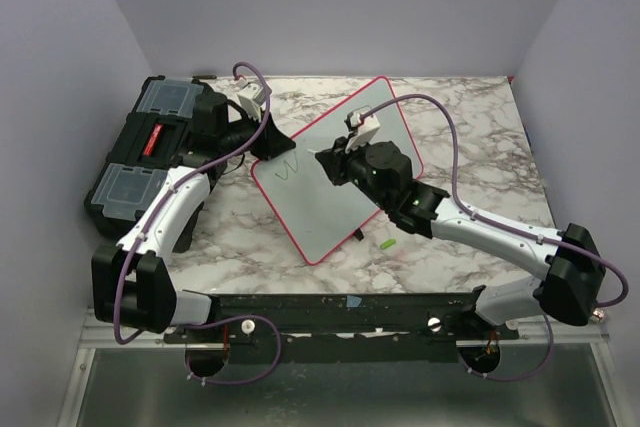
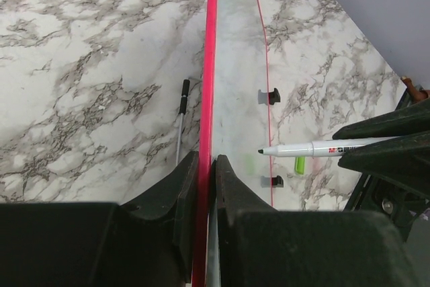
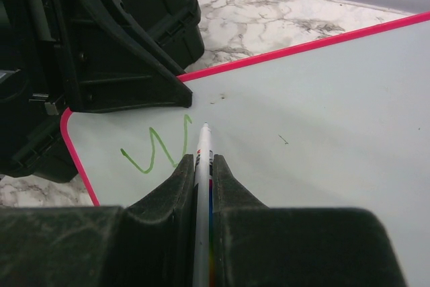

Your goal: Write a sentence on the whiteboard

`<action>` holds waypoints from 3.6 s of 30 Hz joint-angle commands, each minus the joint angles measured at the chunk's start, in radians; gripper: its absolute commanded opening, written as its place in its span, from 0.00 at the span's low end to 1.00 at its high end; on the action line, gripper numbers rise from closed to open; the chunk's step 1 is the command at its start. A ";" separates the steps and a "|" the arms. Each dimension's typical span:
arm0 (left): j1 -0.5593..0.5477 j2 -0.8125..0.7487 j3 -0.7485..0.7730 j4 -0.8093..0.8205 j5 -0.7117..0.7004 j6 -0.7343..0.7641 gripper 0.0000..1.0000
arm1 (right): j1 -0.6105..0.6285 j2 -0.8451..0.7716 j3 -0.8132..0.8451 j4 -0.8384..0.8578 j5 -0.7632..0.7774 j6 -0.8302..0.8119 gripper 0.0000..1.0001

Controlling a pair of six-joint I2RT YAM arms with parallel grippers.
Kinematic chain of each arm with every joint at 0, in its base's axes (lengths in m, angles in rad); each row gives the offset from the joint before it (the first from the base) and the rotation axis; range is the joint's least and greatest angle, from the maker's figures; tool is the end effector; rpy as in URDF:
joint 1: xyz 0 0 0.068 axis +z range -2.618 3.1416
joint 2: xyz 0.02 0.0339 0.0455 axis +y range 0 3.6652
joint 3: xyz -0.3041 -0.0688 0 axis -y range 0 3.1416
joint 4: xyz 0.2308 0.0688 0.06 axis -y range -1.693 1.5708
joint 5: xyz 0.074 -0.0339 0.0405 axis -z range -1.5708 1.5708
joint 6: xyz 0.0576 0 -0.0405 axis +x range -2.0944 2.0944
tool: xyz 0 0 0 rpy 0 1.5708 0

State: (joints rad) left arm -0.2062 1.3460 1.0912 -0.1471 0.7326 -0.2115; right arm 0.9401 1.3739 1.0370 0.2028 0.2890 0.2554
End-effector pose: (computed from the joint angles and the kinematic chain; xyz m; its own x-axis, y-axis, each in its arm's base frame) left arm 0.2840 -0.0988 0.3641 -0.5328 -0.0480 -0.8449 0.6575 0.6051 -0.4490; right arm 0.2056 0.2538 0.3748 -0.2298 0.0959 -0.9685 -0.5679 0.7949 0.2135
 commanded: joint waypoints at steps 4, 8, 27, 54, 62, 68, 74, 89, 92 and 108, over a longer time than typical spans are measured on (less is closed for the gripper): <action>-0.003 -0.030 -0.019 0.067 -0.022 0.025 0.00 | -0.003 0.025 0.019 0.027 -0.038 0.024 0.01; -0.003 -0.031 -0.026 0.072 -0.022 0.024 0.00 | -0.004 0.045 0.030 0.017 -0.011 0.028 0.01; -0.013 -0.035 -0.015 0.066 -0.030 0.021 0.00 | -0.004 0.106 0.071 -0.033 -0.080 -0.008 0.01; -0.024 -0.033 0.002 0.044 -0.032 0.033 0.00 | -0.003 0.089 0.081 -0.123 0.015 -0.015 0.01; -0.027 -0.034 0.003 0.038 -0.031 0.040 0.00 | -0.004 0.127 0.135 -0.125 0.026 -0.031 0.01; -0.029 -0.035 0.004 0.034 -0.032 0.044 0.00 | -0.004 0.136 0.140 -0.126 0.017 -0.031 0.00; -0.029 -0.032 0.006 0.032 -0.034 0.048 0.00 | -0.003 0.123 0.111 -0.135 0.019 -0.025 0.01; -0.029 -0.030 0.013 0.017 -0.039 0.066 0.00 | -0.004 0.079 0.054 -0.158 0.041 -0.017 0.01; -0.029 -0.030 0.015 0.014 -0.039 0.067 0.00 | -0.003 0.069 0.055 -0.170 0.050 -0.018 0.01; -0.029 -0.028 0.013 0.009 -0.042 0.073 0.00 | -0.003 0.033 0.155 -0.160 0.051 -0.035 0.01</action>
State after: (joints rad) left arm -0.2249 1.3407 1.0775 -0.1318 0.6949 -0.2012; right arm 0.9405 1.3987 1.1439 0.0227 0.3199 0.2344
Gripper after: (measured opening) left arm 0.143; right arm 0.128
